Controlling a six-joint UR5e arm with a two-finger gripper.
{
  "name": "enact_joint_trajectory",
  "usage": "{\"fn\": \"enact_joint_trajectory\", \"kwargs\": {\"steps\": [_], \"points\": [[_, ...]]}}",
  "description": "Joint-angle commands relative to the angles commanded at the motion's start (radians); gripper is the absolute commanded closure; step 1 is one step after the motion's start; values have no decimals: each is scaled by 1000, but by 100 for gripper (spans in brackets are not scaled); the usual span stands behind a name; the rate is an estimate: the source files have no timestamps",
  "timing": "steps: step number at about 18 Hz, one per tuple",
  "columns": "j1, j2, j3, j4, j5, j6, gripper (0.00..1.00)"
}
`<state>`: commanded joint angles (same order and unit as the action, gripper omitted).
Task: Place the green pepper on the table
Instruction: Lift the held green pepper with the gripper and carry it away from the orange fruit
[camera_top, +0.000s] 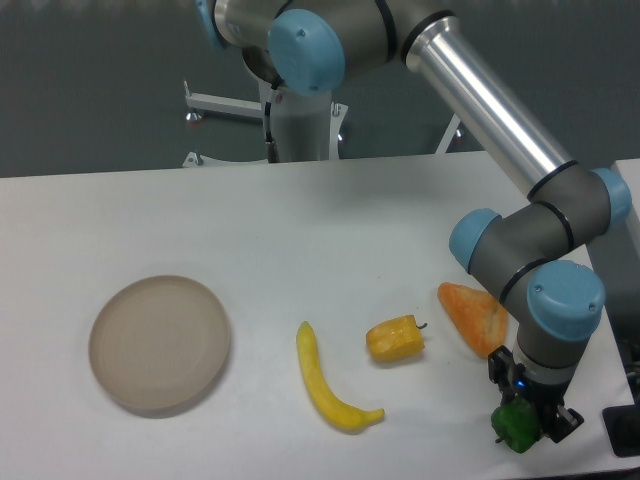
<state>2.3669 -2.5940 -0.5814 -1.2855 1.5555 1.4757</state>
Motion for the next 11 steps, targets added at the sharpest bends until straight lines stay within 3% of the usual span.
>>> {"fn": "enact_joint_trajectory", "kwargs": {"steps": [7,11], "points": [[-9,20,-15,-8,-5,-17,60],[-26,73,-81,-9,-5,-58,60]]}}
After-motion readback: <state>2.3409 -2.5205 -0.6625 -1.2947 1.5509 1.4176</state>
